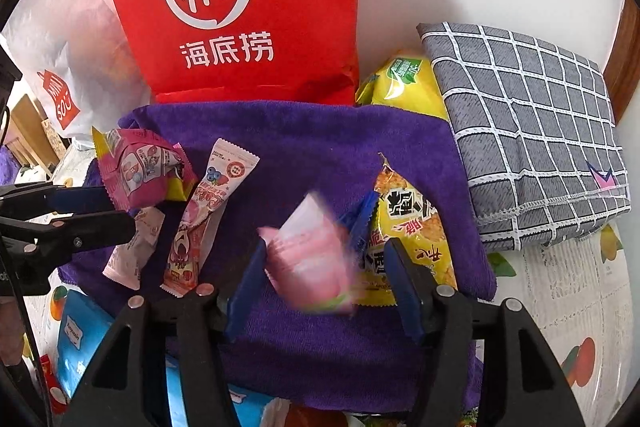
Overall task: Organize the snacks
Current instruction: 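Open the right tool to drop the peach candy onto the towel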
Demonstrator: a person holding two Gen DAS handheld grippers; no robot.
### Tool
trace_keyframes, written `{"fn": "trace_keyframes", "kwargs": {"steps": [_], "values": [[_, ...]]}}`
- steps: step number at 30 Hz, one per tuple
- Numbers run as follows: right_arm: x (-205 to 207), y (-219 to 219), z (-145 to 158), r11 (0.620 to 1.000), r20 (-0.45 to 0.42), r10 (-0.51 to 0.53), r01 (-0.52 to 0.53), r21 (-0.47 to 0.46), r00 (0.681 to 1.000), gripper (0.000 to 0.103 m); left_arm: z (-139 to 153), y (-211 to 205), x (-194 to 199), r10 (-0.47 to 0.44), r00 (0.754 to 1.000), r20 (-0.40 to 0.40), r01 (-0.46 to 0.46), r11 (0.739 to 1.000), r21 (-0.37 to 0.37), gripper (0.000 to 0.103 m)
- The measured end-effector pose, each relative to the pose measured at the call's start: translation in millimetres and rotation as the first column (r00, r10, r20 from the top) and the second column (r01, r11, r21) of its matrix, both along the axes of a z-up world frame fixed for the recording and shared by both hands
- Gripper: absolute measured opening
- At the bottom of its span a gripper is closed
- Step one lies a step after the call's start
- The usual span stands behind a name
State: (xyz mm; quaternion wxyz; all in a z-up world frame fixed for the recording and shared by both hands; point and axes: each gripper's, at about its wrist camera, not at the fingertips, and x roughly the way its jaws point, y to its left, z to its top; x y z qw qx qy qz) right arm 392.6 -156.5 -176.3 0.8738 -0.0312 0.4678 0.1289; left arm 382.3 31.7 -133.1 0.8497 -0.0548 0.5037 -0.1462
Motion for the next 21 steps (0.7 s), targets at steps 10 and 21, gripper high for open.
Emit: {"fn": "trace_keyframes", "kwargs": {"steps": [10,21], "values": [[-15.6,-10.8,18.9,0.999,0.02,-0.049,0.048,0.021,0.999,0.079,17.4,2.9,-19.3,0.032,0.999,0.042,-0.031,0.999,-0.029,0.086],[-68.3,-22.8,66.9,0.996,0.112,-0.092,0.092,0.003,0.989,0.082,53.2,4.4,-69.5,0.033,0.994,0.107,-0.031,0.999,-0.017,0.086]]}}
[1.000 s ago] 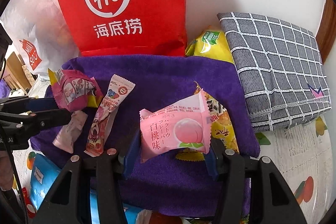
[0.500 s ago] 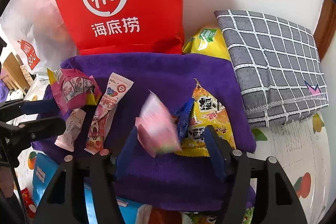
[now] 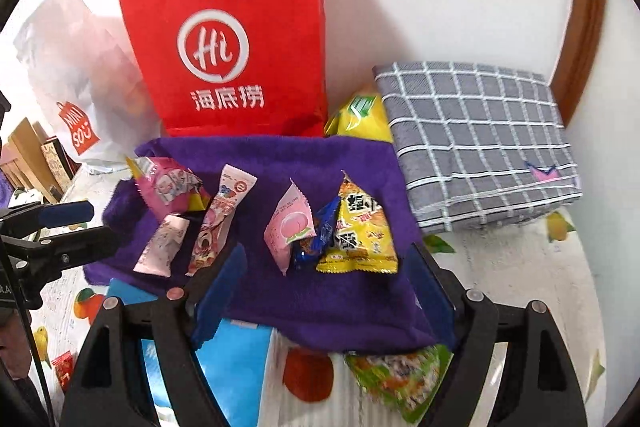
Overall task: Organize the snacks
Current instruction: 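Open the right tool to drop the peach candy onto the towel, then withdraw both tools from the towel toward the snacks on the sheet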
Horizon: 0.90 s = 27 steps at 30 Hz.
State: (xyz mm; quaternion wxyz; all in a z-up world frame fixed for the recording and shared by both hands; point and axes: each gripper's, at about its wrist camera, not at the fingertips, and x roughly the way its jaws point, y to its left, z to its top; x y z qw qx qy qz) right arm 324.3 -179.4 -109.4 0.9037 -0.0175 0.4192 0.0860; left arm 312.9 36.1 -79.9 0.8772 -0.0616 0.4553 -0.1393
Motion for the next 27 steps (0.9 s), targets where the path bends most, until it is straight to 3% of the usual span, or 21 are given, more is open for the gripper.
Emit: {"fn": "trace_keyframes", "kwargs": {"steps": [13,18,27], "values": [[-80.1,-28.2,30.2,0.996,0.063,-0.073,0.076,-0.05,0.995,0.082,29.4,-0.1,-83.1,0.053,0.996,0.076,-0.057,0.997,0.059,0.085],[-99.6,-50.8,24.2,0.996,-0.001,-0.093,0.093,0.018,0.996,0.081,30.7,-1.7,-109.0,0.073,0.993,0.093,-0.081,0.993,0.088,0.085],[-133.5,-86.6,2.5,0.99,-0.023,-0.141,0.141,0.002,0.99,0.081,17.0,5.5,-147.6,0.112,0.989,0.093,-0.12,0.988,0.095,0.085]]}}
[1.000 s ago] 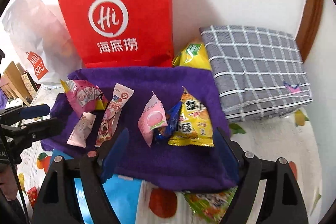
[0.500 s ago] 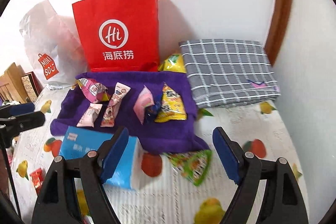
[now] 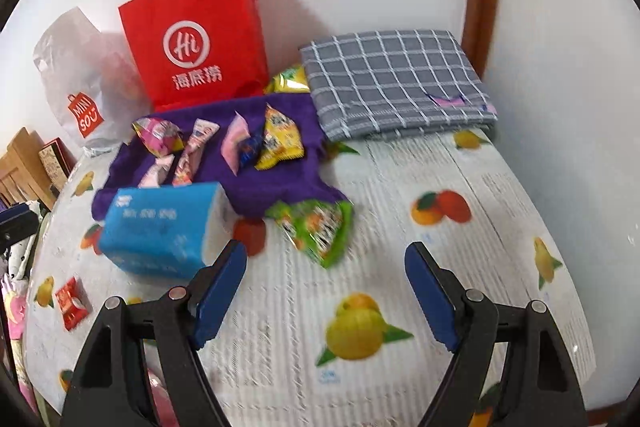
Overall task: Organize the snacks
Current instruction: 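Withdraw both tools from the towel toward the snacks on the sheet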
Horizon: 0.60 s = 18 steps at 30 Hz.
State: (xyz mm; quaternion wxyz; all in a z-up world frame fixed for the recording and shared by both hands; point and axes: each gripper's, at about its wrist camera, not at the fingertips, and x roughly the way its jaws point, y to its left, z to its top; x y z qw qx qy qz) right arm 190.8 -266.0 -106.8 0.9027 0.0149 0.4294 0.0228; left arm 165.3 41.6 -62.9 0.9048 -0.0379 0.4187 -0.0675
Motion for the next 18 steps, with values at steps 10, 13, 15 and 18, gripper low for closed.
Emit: {"fn": "trace_keyframes", "kwargs": {"steps": [10,13,15,18], "values": [[10.4,-15.2,-39.4,0.999,-0.031,0.029,-0.028,0.04,0.999,0.08,-37.5,2.3,6.0,0.023,0.995,-0.096,-0.021,1.0,0.016,0.084],[25.6,-10.4,-51.5,0.998,-0.047,0.044,-0.042,0.054,0.998,0.08,-44.6,5.9,15.8,0.04,0.993,-0.114,-0.039,0.999,0.007,0.084],[36.5,-7.2,-58.7,0.997,-0.057,0.047,-0.043,0.061,0.997,0.08,-47.2,8.6,23.0,0.049,0.991,-0.125,-0.049,0.999,-0.004,0.084],[53.6,-3.8,-68.8,0.996,-0.069,0.046,-0.041,0.082,0.997,0.08,-50.0,10.5,31.7,0.044,0.991,-0.123,-0.047,0.999,-0.022,0.084]]}}
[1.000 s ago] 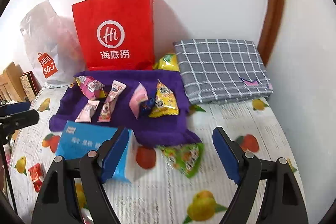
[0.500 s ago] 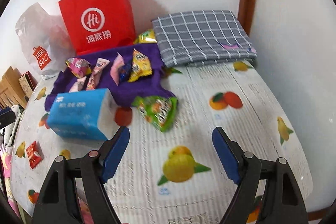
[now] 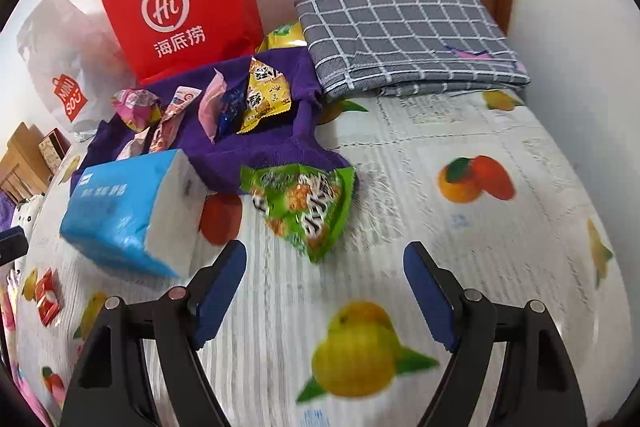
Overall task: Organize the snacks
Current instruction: 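Withdraw both tools from the towel toward the snacks on the sheet, then close the right tool on the green snack bag and lift it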
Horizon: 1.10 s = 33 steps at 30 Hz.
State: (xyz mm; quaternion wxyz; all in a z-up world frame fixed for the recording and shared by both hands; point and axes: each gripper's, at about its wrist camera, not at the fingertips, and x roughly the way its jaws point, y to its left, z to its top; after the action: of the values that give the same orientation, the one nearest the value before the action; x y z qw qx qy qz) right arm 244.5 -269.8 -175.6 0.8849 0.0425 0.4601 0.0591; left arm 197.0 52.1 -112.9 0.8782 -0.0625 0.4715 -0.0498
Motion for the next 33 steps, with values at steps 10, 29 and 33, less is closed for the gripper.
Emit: {"fn": "trace_keyframes", "kwargs": {"steps": [10,29,33], "values": [[37.9,10.7,-29.8,0.993,-0.052,-0.014,0.02,0.117,0.999,0.08,-12.7,10.4,16.3,0.026,1.0,-0.016,-0.027,0.999,-0.039,0.084],[-2.7,22.3,-2.1,0.998,0.014,0.003,-0.004,0.063,1.0,0.062,-31.1,60.4,-19.0,0.12,0.991,-0.057,-0.12,0.993,0.001,0.084],[-21.0,24.1,2.4,0.998,0.019,0.005,-0.006,0.063,1.0,0.062,-37.2,67.4,-31.1,0.127,0.99,-0.068,-0.127,0.992,-0.001,0.084]]}}
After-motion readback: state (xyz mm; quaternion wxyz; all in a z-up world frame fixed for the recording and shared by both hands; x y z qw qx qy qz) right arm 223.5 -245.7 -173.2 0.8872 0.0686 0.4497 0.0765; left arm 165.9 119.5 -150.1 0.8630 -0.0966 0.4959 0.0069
